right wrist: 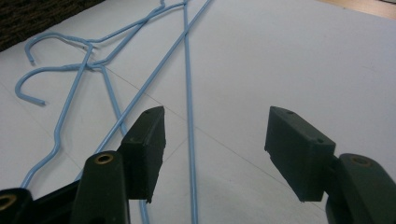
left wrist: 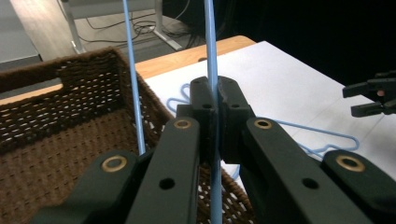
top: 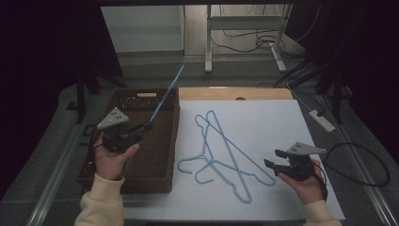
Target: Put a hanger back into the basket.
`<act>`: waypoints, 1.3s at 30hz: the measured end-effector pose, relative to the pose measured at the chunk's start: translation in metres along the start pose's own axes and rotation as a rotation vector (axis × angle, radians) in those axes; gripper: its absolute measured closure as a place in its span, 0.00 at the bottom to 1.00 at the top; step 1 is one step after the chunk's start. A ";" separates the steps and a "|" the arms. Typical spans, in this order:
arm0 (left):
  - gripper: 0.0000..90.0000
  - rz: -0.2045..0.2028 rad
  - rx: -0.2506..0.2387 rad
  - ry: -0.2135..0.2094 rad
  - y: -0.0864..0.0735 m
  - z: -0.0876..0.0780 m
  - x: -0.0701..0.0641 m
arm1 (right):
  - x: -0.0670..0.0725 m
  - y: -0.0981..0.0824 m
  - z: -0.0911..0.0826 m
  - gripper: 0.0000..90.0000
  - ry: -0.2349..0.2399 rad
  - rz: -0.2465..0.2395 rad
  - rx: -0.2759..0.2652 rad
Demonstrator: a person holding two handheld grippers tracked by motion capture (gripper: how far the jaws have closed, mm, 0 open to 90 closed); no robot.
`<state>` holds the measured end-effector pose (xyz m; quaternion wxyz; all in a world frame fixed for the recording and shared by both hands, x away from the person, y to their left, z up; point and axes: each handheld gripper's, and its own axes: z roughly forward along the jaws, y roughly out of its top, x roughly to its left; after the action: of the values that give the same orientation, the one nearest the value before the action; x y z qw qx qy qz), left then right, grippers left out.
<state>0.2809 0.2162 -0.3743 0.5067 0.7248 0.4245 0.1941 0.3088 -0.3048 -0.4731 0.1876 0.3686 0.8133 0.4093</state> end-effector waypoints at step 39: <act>0.96 0.054 0.114 -0.052 -0.029 -0.009 0.041 | 0.003 -0.001 0.002 0.43 -0.005 -0.019 0.004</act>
<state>0.2854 0.2580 -0.4031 0.4702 0.7684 0.4019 0.1645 0.3077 -0.3024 -0.4748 0.1924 0.3624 0.8171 0.4049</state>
